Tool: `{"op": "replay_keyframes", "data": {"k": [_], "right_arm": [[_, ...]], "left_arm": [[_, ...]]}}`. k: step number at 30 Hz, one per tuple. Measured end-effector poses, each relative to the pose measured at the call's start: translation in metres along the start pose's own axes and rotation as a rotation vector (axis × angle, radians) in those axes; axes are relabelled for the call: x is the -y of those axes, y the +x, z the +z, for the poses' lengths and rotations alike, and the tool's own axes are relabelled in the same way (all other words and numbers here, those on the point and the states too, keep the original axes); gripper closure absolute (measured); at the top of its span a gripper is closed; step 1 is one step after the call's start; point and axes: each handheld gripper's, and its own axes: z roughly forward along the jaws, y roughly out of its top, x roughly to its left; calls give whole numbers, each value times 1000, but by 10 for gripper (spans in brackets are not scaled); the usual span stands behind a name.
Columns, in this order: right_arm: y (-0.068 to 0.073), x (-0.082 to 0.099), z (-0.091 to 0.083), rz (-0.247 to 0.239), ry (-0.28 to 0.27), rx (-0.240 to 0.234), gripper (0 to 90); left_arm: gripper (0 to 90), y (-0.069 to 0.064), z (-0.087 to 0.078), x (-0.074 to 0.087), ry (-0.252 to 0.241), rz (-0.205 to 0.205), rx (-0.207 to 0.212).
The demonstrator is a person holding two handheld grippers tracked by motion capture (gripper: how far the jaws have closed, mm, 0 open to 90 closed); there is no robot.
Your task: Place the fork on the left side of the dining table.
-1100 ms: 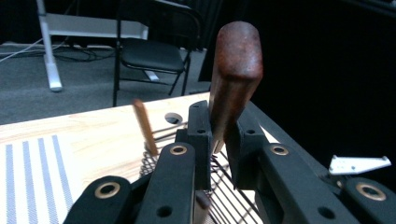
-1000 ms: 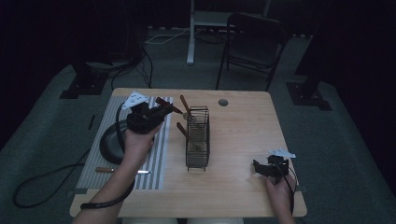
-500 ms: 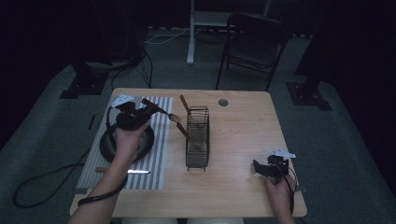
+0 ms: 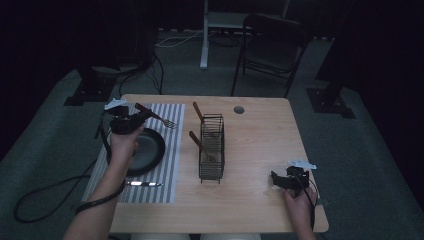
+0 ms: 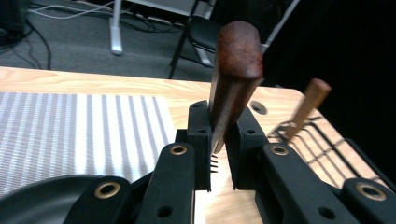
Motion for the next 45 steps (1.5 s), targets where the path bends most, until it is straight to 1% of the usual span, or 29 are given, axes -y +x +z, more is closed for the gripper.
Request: {"op": "replay_keyframes", "data": {"k": [1,3,5,10,11,13,14,16,17,20,22,24,26,28,30,31,32,34,38,40,42,44,45], "right_arm": [[0,0,0,0,0,0,122],[0,0,0,0,0,0,122],[0,0,0,0,0,0,122],[0,0,0,0,0,0,122],[0,0,0,0,0,0,122],[0,0,0,0,0,0,122],[0,0,0,0,0,0,122],[0,0,0,0,0,0,122],[0,0,0,0,0,0,122],[0,0,0,0,0,0,122],[0,0,0,0,0,0,122],[0,0,0,0,0,0,122],[0,0,0,0,0,0,122],[0,0,0,-1,0,1,122],[0,0,0,0,0,0,122],[0,0,0,0,0,1,122],[0,0,0,0,0,1,122],[0,0,0,0,0,1,122],[0,0,0,0,0,1,122],[0,0,0,0,0,1,122],[0,0,0,0,0,1,122],[0,0,0,0,0,1,122],[0,0,0,0,0,1,122]], "left_arm": [[808,4,0,-1,-10,-8,-3],[808,13,0,-4,-20,-38,-1],[808,20,1,-6,-28,-49,-15],[808,35,10,-10,-16,-85,-27],[808,37,12,-10,-15,-97,-22],[808,42,17,-9,-10,-108,-32],[808,44,19,-8,-2,-113,-26],[808,48,25,-5,7,-123,-36],[808,50,26,-4,13,-130,-27],[808,55,30,0,20,-141,-36],[808,59,32,1,23,-160,-32],[808,62,34,2,21,-164,-44],[808,66,37,3,13,-182,-37],[808,70,41,4,17,-194,-39],[808,70,43,5,23,-193,-44],[808,70,48,6,40,-176,-54],[808,70,49,7,41,-178,-53],[808,73,53,9,51,-191,-51],[808,77,60,14,48,-214,-51],[808,79,63,18,47,-223,-43],[808,80,67,22,63,-227,-53],[808,84,70,26,70,-246,-53],[808,87,70,28,65,-264,-50]]}}
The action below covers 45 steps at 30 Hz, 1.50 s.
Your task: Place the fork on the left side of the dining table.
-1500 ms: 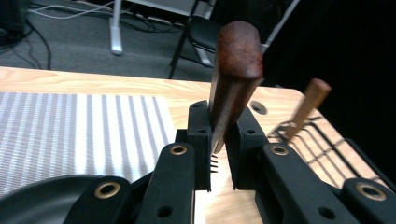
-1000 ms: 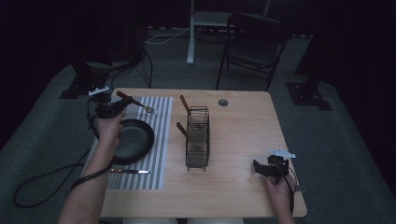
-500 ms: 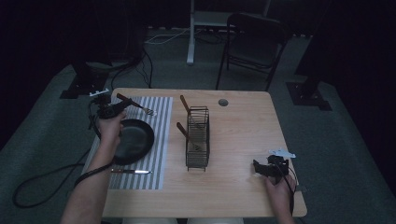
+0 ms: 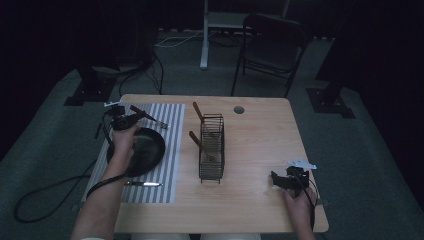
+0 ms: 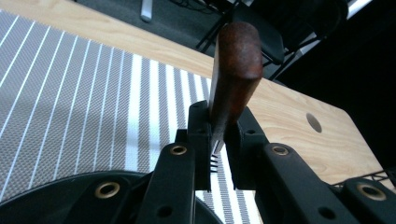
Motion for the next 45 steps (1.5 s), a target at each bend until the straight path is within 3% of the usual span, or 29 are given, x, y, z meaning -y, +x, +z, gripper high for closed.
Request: {"op": "replay_keyframes", "data": {"k": [4,7,16,22,24,28,35,45], "right_arm": [[0,0,0,0,0,0,122],[0,0,0,0,0,0,122],[0,0,0,0,0,0,122],[0,0,0,0,0,0,122],[0,0,0,0,0,0,122],[0,0,0,0,0,0,122],[0,0,0,0,0,0,122],[0,0,0,0,0,0,122]], "left_arm": [[808,11,1,0,0,-60,21],[805,15,3,-1,-1,-79,26],[748,26,7,2,25,-86,-25],[747,39,8,4,36,-154,7],[746,41,8,5,29,-152,15],[753,47,10,8,16,-194,38],[743,57,12,15,13,-264,44],[646,53,22,20,68,-191,-41]]}}
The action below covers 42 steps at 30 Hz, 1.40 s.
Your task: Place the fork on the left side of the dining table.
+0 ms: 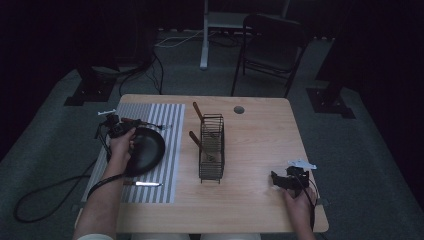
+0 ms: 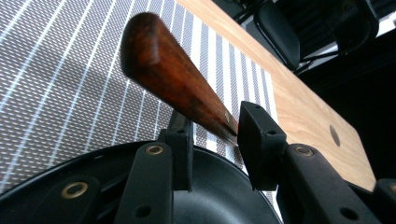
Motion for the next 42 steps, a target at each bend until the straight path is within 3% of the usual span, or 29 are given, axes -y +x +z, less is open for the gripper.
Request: {"op": "replay_keyframes", "data": {"k": [1,3,7,12,13,14,18,22,24,25,28,36,39,42], "right_arm": [[0,0,0,0,0,0,122],[0,0,0,0,0,0,122],[0,0,0,0,0,0,122],[0,0,0,0,0,0,122],[0,0,0,0,0,0,122],[0,0,0,0,0,0,122],[0,0,0,0,0,0,122],[0,0,0,0,0,0,122],[0,0,0,0,0,0,122],[0,0,0,0,0,0,122],[0,0,0,1,-1,1,122],[0,0,0,2,0,2,122],[0,0,0,1,0,2,122],[0,0,0,2,0,2,123]], "left_arm": [[646,-3,2,0,7,26,-26],[628,-5,4,-1,8,31,-36],[615,-3,6,-3,6,-10,-39],[589,-4,7,-7,18,-10,-69],[589,-6,8,-8,26,3,-85],[530,-7,9,-9,24,13,-102],[524,-12,10,-10,36,50,-138],[524,-19,12,-12,48,127,-217],[525,-21,13,-13,60,173,-280],[525,-21,13,-14,65,171,-289],[523,-20,12,-15,53,143,-260],[523,-24,7,-14,61,172,-261],[522,-30,3,-9,70,232,-286],[457,-33,-1,-5,63,271,-312]]}}
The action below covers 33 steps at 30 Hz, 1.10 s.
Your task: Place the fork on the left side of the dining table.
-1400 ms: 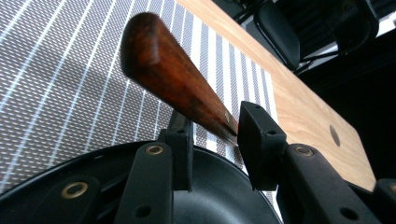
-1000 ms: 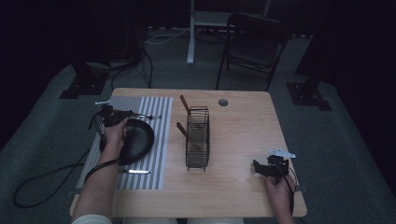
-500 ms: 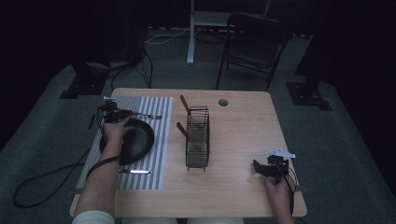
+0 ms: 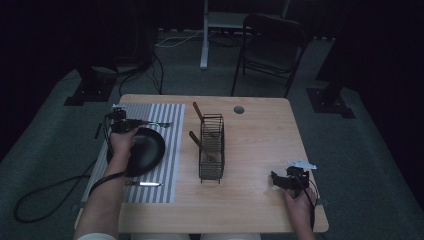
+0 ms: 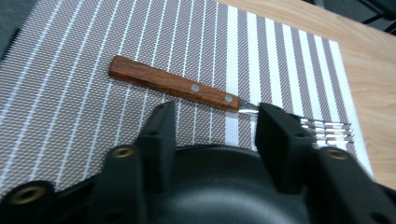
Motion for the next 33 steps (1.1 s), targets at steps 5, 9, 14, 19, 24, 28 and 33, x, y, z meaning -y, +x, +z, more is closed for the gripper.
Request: {"op": "replay_keyframes", "data": {"k": [5,9,14,19,24,28,33], "right_arm": [[0,0,0,0,0,0,122],[0,0,0,0,0,0,122],[0,0,0,0,0,0,122],[0,0,0,0,0,0,122],[0,0,0,0,0,0,122],[0,0,0,0,0,0,122],[0,0,0,0,0,0,122]], "left_arm": [[275,-2,-9,7,1,-1,-19],[187,-7,-16,14,51,64,-48],[92,-11,-25,23,78,103,-51],[0,-14,-32,32,84,144,-58],[0,-15,-44,40,25,202,-62],[0,-15,-51,48,14,234,-41],[0,-14,-60,57,15,253,-48]]}}
